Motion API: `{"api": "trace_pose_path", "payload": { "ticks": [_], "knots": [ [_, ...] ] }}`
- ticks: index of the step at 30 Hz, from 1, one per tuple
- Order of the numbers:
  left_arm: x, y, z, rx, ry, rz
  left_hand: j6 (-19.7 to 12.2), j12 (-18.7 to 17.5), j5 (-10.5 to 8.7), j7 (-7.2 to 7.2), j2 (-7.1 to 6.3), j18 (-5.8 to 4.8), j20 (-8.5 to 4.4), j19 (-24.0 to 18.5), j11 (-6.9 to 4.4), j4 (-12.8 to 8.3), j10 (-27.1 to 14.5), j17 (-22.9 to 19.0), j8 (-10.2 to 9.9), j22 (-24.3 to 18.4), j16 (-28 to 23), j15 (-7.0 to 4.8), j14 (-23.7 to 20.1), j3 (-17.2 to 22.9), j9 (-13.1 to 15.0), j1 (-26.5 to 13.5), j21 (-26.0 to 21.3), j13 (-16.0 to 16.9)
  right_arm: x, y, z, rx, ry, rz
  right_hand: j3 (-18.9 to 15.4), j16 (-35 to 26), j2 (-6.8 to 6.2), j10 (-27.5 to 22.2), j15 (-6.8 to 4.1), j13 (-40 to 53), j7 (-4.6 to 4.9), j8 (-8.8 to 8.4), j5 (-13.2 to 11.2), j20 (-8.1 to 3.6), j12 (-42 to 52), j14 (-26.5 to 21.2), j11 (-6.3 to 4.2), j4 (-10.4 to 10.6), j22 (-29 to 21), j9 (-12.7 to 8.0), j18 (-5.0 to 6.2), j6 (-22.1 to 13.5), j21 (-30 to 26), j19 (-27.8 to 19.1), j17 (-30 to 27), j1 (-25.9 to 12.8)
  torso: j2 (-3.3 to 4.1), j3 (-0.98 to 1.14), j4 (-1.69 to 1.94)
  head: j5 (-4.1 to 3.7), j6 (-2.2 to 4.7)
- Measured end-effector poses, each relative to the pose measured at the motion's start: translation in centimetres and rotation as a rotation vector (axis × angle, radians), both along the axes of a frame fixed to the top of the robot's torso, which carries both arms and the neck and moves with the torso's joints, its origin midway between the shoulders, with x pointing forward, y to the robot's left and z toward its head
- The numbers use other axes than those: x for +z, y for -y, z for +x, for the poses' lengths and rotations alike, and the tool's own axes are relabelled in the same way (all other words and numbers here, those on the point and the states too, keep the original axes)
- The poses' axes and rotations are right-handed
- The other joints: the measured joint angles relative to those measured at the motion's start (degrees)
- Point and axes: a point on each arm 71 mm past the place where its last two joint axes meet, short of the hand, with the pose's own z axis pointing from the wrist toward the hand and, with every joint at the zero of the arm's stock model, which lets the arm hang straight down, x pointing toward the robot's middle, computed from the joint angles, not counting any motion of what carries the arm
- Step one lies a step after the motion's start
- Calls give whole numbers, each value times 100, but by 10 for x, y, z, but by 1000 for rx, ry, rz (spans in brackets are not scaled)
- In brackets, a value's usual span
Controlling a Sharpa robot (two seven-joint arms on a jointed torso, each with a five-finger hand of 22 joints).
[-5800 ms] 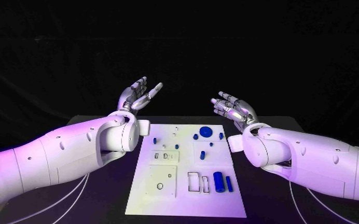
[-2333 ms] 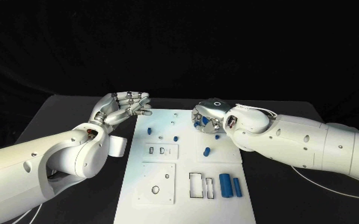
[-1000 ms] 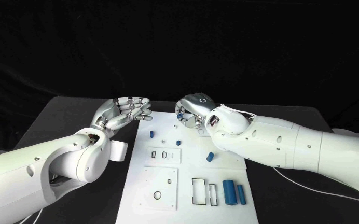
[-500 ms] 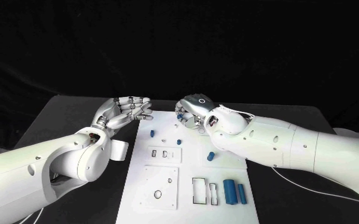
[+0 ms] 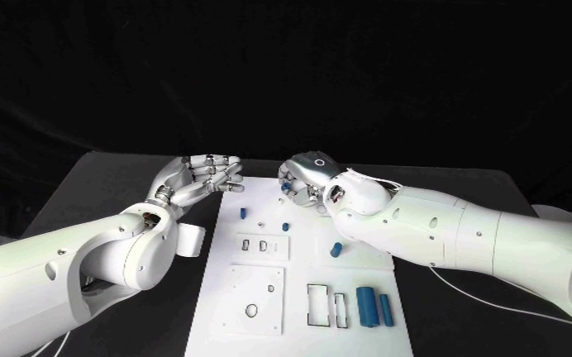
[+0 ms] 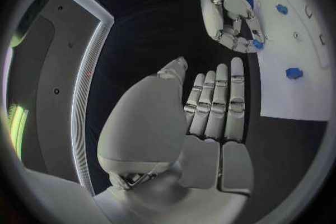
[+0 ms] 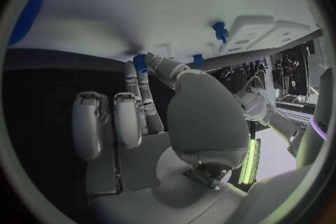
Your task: Assemble the parts on the task board
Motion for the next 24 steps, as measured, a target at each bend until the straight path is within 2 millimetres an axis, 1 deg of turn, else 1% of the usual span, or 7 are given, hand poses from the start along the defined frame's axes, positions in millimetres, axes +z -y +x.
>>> {"api": "trace_pose_path", "payload": {
  "ticks": [3, 4, 8, 12, 15, 19, 24],
  "knots": [
    [0, 0, 0, -1, 0, 0, -8, 0, -4, -8, 0, 0, 0, 0, 0, 0, 0, 0, -3, 0, 0, 0, 0, 0, 0, 0, 0, 0, -2, 1, 1, -2, -5, -4, -9, -10, 20, -45, 12, 2, 33, -71, -2, 34, -67, 5, -38, 58, 0, 11, 0, -111, -27, -34, -45, -22, 1, -4, 8, -8, 3],
    [0, 0, 0, -1, 0, 0, -8, 0, -4, -8, 0, 0, 0, 0, 0, 0, 0, 0, -3, 0, 0, 0, 0, 0, 0, 0, 0, 0, -2, 1, 1, -3, -7, -6, -24, -30, 19, -100, 56, -10, 55, -107, 0, 63, -88, 9, -43, 74, 0, 11, 0, -172, -69, -63, -81, -23, 1, -4, 9, -12, 3],
    [0, 0, 0, -1, -1, 0, -8, 0, -4, -8, 0, 0, 0, 0, 0, 0, 0, 0, -3, -1, 0, 0, 0, 0, 0, 0, 0, 0, -3, 1, 1, -6, -12, -8, -78, -137, -110, -612, 175, -146, 166, -311, 101, 147, -89, 8, 75, 190, -12, -49, 0, -448, -272, -282, -288, -241, 2, -6, 12, -16, 3],
    [0, 0, 0, 0, -1, 1, -29, 0, -3, 13, 0, 0, 0, 0, -1, 0, -43, 5, -3, -1, 0, 0, 0, 0, 0, 0, 0, 0, -2, 3, 2, -9, -13, -6, -179, -226, -257, -944, 207, -236, 203, -487, 110, 216, -89, 0, 174, 246, -254, -84, 1, -645, -485, -468, -470, -277, 2, -7, 8, -15, 8],
    [0, -1, 0, 0, -2, 1, -29, 0, -3, 13, 0, 1, 0, 0, 0, 0, -43, 5, -3, -1, 0, 0, 0, 0, 0, 0, 0, 0, -1, 9, 0, -11, -16, -3, -221, -235, -307, -1003, 207, -250, 204, -508, 110, 224, -89, 0, 173, 252, -316, -84, 1, -646, -529, -513, -511, -285, 2, -7, 6, -15, 15],
    [0, -2, 0, 2, -2, 2, -29, 0, -3, 13, 0, 0, 0, 0, 0, 0, -42, 12, -3, -1, -23, 20, -20, 0, -6, 0, 23, 0, 1, 20, -8, -7, -21, 9, -264, -234, -307, -1003, 207, -250, 184, -508, 110, 224, -88, 0, 173, 261, -316, -84, 1, -666, -529, -513, -520, -286, 1, 0, -1, -21, 25],
    [0, -4, 0, 6, -4, 4, -29, 0, -3, 13, 0, 0, 0, 0, 19, 0, -62, 12, -3, 1, -23, 20, -20, 0, -6, 0, 23, 0, 14, 42, -20, -12, -20, 40, -317, -234, -307, -833, 207, -234, 171, -507, 134, 202, 24, 0, 124, 315, -220, -74, 2, -653, -505, -466, -466, -286, -22, 14, -27, -26, 48]
  ]
}}
